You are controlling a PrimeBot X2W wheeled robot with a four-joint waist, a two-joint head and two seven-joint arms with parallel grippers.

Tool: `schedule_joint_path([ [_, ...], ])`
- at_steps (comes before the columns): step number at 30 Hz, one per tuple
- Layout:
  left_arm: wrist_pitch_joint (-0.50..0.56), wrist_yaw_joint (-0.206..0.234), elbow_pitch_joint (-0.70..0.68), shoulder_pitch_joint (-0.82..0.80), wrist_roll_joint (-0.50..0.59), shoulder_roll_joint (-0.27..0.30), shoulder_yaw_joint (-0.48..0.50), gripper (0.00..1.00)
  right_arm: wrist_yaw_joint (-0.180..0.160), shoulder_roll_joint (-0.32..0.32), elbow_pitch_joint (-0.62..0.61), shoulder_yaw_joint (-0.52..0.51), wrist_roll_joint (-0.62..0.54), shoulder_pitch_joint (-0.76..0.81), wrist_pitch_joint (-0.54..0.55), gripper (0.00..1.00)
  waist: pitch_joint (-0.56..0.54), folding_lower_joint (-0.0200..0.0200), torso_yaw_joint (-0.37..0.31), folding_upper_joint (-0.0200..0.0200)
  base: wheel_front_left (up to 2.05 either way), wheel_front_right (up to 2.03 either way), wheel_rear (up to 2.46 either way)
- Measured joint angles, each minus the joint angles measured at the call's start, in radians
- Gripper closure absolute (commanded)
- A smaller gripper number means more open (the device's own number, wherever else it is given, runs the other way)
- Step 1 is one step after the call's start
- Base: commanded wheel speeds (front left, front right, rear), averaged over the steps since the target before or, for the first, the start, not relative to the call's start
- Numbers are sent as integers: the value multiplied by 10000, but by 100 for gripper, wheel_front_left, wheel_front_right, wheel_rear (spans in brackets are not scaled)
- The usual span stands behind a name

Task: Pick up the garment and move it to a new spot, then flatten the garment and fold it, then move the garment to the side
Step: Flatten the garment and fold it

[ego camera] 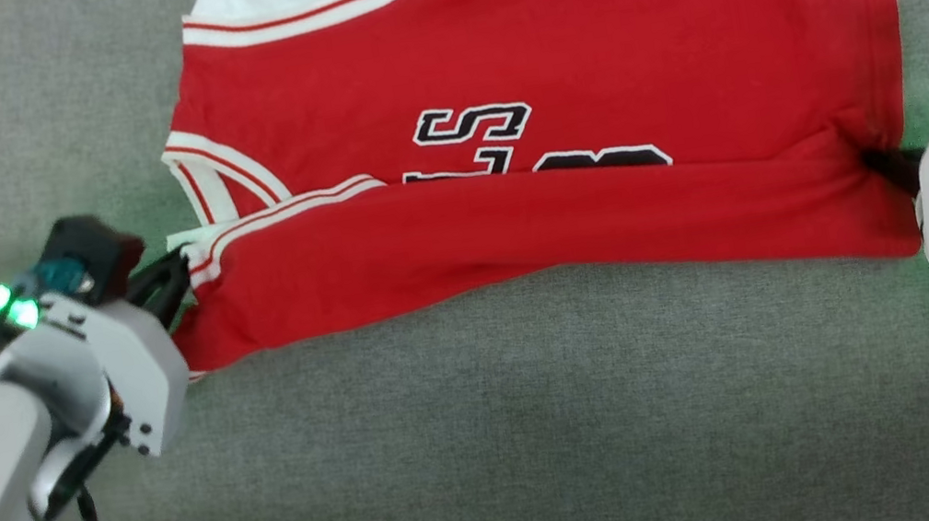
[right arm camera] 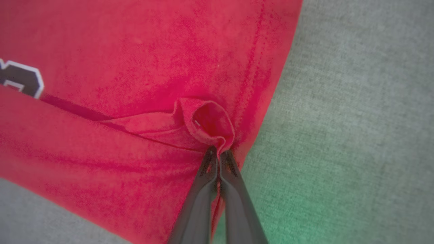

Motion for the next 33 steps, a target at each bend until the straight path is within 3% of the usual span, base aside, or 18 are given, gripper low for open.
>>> schedule_joint_path([
  [4, 508, -182, 543, -879, -46, -111, -754, 100, 4, -46, 468, 295, -115, -600, -2, 100, 179, 0, -42, 0, 0, 0, 0],
  [13, 1034, -196, 934, -2468, -1463, 31, -2715, 100, 13, -40, 1701, 1104, -322, -1877, 176, 100, 473, 0, -198, 0, 0, 0, 0],
  [22, 809, -201, 1513, -3246, -2368, -59, -3866, 100, 13, 48, 2890, 1845, -372, -2746, 201, 100, 577, 0, -227, 0, 0, 0, 0],
  [27, 867, -201, 1745, -3346, -2759, -167, -4040, 100, 13, 94, 3344, 2065, -217, -2993, 169, 100, 558, 0, -211, 0, 0, 0, 0],
  [28, 934, -201, 1799, -3358, -2924, -190, -4063, 95, 13, 102, 3438, 2102, -184, -3035, 140, 100, 545, 0, -212, 0, 0, 0, 0],
  [31, 1315, -201, 1981, -3444, -3461, -280, -4094, 63, 13, 128, 3708, 2224, -153, -3111, -36, 100, 470, 0, -201, 0, 0, 0, 0],
  [32, 1450, -201, 2065, -3475, -3662, -295, -4102, 63, 13, 140, 3812, 2247, -121, -3143, -92, 100, 432, 0, -193, 0, 0, 0, 0],
  [33, 1622, -199, 2107, -3517, -3804, -322, -4113, 54, 13, 155, 3904, 2265, -90, -3149, -182, 100, 390, 0, -185, 0, 0, 0, 0],
])
